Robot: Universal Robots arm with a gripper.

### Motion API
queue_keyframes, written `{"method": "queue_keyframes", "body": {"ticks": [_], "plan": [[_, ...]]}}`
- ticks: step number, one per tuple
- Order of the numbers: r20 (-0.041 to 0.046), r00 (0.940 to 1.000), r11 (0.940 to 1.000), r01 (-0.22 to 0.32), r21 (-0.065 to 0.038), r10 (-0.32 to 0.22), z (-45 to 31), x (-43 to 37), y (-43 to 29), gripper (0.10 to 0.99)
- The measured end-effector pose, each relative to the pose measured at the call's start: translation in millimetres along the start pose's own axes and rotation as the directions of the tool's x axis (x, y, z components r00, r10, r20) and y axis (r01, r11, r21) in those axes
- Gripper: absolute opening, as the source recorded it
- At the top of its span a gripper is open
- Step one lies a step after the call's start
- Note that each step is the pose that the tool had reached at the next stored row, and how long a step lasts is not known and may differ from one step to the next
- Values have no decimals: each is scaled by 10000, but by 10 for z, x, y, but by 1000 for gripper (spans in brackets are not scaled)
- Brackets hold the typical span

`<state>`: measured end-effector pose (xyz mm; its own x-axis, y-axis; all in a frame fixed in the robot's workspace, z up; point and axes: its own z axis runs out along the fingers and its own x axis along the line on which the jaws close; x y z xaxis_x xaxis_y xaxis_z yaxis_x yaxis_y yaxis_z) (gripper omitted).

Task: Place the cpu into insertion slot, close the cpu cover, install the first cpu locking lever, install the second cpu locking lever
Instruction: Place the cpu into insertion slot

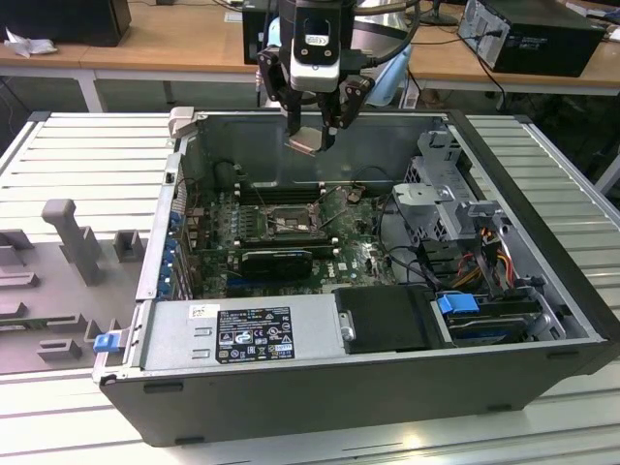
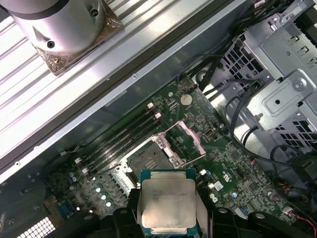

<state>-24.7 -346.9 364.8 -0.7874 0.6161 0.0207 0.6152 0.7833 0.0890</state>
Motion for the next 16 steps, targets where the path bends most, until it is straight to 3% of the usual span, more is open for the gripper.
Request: {"method": "queue_keyframes", "body": {"ticks": [16], "plan": [[65,9973,9973,-734,-19,734,5,0,0,529]]}}
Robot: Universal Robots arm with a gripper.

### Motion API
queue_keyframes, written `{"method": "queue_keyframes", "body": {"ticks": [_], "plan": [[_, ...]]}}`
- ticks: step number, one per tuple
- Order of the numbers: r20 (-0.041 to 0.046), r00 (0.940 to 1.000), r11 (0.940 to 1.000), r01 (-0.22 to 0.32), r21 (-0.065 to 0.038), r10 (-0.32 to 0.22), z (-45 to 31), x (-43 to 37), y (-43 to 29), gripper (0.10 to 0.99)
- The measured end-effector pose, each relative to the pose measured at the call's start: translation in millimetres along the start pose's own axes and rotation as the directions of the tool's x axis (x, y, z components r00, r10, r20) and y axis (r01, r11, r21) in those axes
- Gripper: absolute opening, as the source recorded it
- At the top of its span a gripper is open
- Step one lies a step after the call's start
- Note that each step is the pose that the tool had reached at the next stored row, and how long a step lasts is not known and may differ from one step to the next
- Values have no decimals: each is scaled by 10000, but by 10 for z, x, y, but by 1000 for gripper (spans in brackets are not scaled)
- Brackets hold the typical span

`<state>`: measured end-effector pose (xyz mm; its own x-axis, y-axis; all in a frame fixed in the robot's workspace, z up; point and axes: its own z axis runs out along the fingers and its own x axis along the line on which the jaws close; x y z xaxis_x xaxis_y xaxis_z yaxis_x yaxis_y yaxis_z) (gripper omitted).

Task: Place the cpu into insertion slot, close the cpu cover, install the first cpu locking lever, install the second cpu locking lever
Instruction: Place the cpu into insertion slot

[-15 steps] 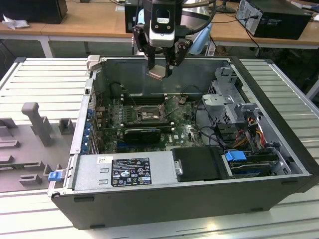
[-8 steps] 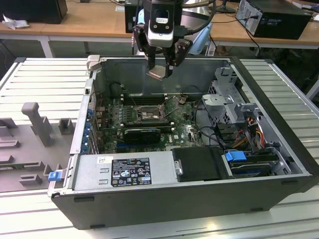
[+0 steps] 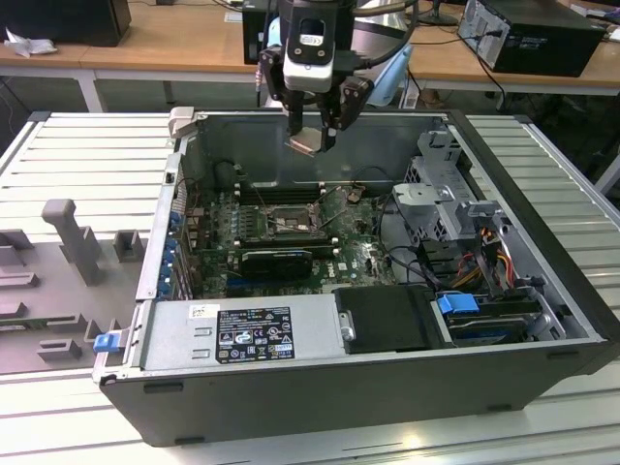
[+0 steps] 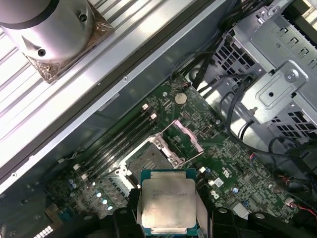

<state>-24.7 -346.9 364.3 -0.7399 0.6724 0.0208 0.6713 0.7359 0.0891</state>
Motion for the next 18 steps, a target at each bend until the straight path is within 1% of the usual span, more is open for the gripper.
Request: {"method": "queue_keyframes", "body": {"ticks": [18], "plan": [[64,9974,9975,-713,-17,713,4,0,0,529]]}}
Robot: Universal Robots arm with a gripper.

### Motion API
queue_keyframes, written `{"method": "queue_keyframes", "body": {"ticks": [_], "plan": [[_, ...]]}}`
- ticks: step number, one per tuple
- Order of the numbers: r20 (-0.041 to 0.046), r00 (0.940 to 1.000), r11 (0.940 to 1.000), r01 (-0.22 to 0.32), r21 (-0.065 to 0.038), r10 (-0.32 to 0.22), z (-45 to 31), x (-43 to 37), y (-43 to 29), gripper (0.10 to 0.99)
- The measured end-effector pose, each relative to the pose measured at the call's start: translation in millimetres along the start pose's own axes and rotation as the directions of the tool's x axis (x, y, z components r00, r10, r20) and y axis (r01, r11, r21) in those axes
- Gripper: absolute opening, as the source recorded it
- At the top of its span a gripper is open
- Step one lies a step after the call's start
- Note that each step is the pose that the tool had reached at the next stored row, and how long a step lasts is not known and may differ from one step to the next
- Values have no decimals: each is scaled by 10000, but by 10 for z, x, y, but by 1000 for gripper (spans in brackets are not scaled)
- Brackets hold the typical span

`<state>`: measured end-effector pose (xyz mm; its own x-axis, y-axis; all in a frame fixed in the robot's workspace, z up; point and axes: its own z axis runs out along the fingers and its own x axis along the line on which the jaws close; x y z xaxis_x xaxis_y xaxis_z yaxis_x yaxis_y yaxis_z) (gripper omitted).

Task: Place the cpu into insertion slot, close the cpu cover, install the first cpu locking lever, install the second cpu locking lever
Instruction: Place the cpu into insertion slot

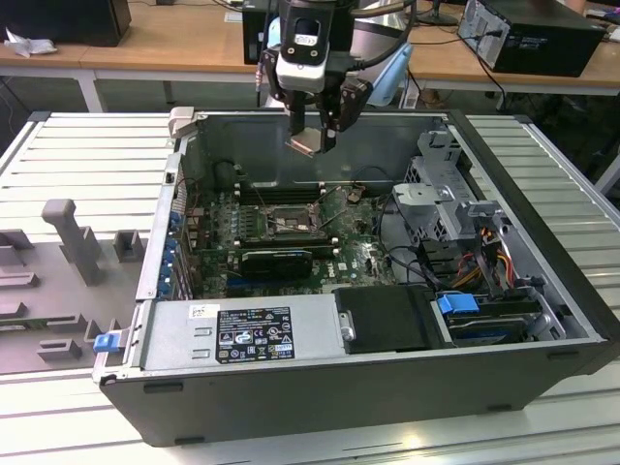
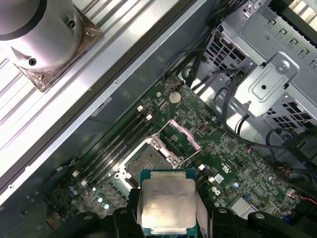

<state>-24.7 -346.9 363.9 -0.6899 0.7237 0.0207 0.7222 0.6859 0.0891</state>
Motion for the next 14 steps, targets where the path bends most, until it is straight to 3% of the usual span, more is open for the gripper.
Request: {"method": "queue_keyframes", "body": {"ticks": [14], "plan": [[55,9980,9980,-624,-15,624,4,0,0,529]]}}
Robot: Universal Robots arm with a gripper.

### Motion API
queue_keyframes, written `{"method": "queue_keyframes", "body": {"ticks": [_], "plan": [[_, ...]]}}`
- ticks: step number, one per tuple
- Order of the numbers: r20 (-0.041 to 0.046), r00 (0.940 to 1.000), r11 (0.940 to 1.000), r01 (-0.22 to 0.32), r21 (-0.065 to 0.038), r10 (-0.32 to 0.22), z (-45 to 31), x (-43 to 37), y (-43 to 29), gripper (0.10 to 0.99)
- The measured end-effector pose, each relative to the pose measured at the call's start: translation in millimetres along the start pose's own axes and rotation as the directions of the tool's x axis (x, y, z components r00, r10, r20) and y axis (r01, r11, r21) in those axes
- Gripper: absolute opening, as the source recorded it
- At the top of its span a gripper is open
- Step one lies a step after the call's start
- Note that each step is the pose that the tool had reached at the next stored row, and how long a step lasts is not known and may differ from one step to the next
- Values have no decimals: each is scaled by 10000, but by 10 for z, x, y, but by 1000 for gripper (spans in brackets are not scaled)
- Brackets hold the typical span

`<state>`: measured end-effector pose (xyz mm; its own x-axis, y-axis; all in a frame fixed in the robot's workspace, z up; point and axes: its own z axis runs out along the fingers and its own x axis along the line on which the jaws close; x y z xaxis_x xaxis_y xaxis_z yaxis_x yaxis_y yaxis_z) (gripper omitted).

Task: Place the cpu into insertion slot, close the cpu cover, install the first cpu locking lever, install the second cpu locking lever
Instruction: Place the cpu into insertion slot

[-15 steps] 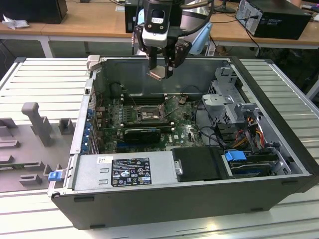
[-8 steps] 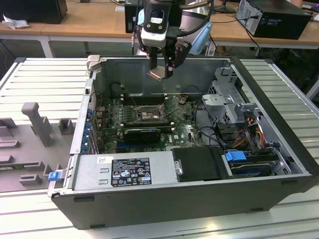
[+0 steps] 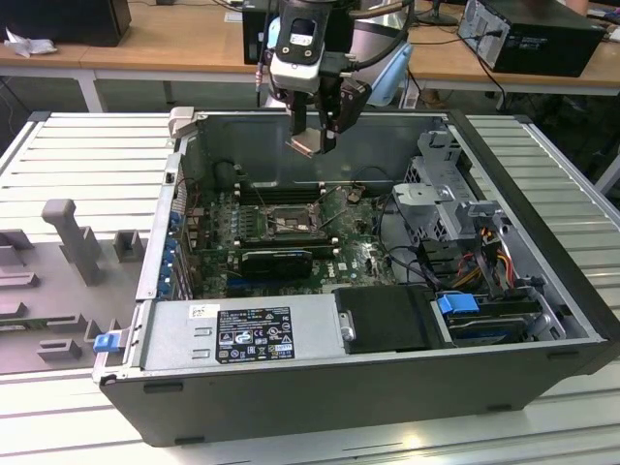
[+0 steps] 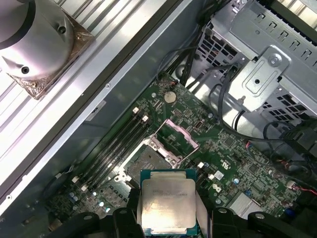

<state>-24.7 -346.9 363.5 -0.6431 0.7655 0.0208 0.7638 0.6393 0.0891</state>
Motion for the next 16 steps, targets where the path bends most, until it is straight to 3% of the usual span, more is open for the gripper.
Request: {"method": "queue_keyframes", "body": {"ticks": [16], "plan": [[52,9983,9983,-583,-14,583,4,0,0,529]]}}
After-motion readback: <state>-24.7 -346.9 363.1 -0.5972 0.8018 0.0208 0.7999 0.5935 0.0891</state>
